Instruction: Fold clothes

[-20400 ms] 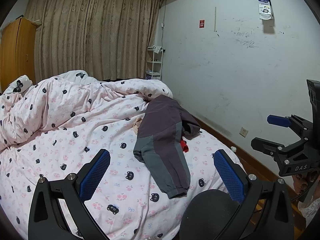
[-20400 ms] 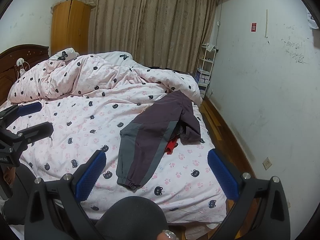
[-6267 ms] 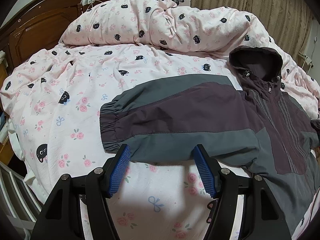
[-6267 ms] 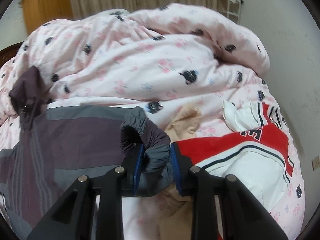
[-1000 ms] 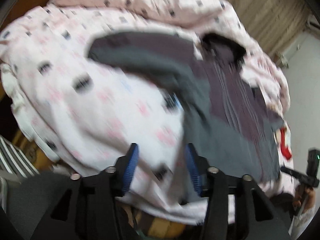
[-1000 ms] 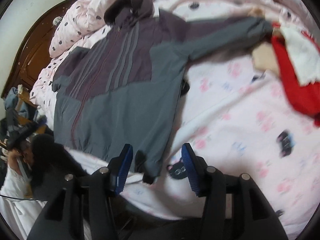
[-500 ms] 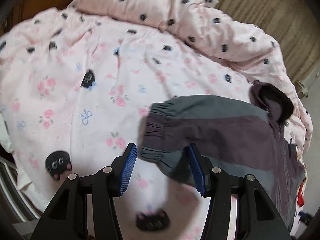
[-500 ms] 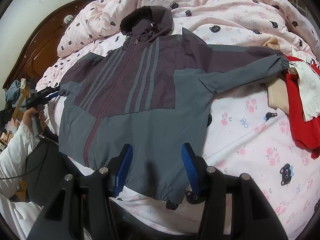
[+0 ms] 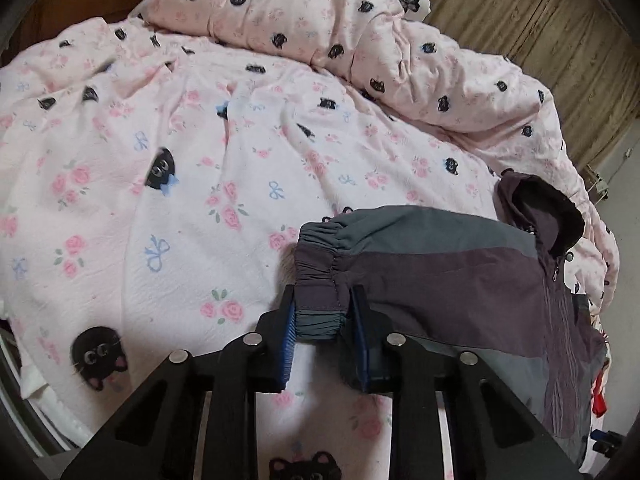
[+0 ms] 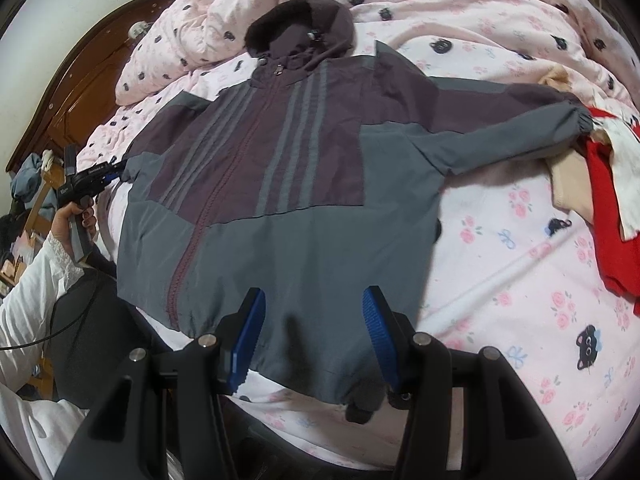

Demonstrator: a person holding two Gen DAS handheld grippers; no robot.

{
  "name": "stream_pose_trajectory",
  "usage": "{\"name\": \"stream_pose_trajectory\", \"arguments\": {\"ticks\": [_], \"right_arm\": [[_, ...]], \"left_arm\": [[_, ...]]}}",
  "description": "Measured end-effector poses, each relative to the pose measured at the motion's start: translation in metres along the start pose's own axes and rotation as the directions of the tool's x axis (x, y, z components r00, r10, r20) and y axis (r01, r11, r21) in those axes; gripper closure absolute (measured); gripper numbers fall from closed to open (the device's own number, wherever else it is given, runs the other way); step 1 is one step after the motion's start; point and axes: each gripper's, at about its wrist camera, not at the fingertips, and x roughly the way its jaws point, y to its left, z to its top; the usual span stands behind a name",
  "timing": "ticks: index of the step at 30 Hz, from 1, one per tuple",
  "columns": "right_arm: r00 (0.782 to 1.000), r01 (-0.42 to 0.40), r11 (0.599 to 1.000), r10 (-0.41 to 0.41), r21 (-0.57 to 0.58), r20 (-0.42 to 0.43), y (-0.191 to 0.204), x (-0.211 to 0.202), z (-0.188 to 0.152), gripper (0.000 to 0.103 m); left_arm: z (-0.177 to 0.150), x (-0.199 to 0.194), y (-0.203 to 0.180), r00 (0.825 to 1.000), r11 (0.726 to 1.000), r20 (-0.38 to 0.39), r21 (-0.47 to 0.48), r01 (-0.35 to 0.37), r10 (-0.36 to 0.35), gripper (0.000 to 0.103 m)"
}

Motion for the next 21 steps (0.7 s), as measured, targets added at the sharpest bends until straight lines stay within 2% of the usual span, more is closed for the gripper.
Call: {"name": "stream_pose_trajectory", "arguments": {"ticks": [5,9,12,15,21], "right_arm": [[1.000,-0.008,1.000,0.008,-0.007,0.010,0.004,-0.002,0.002,0.050],[1.000,-0.014,1.000,0.014,0.000,0.015,0.003,-0.002,0.003,0.050],[1.000,-0.020,1.000,0.020,0.004,0.015,0.003,0.001,0.003,0.050],[0.999,-0.027,1.000,0.027,0.003,0.016,0.003,0.004,0.005,0.050],[0.999,-0.019,1.000,0.019,0.003,0.034,0.000,0.002,0.007,0.050]], "left_arm": [[-0.004,-0.045,-0.004,0.996,1.000,0.090,-0.006,-0.021,0.021,0.083],[-0.012,-0.081,-0.010,0.987,0.997,0.139,0.000,-0.079,0.078,0.083],[-0.022,-0.085,-0.013,0.984,0.989,0.101,-0.003,-0.148,0.148,0.083],[-0.033,-0.072,-0.011,0.977,0.978,0.052,-0.008,-0.208,0.208,0.083],[-0.034,-0.043,0.001,0.965,0.962,-0.004,-0.075,-0.261,0.262,0.079]]}}
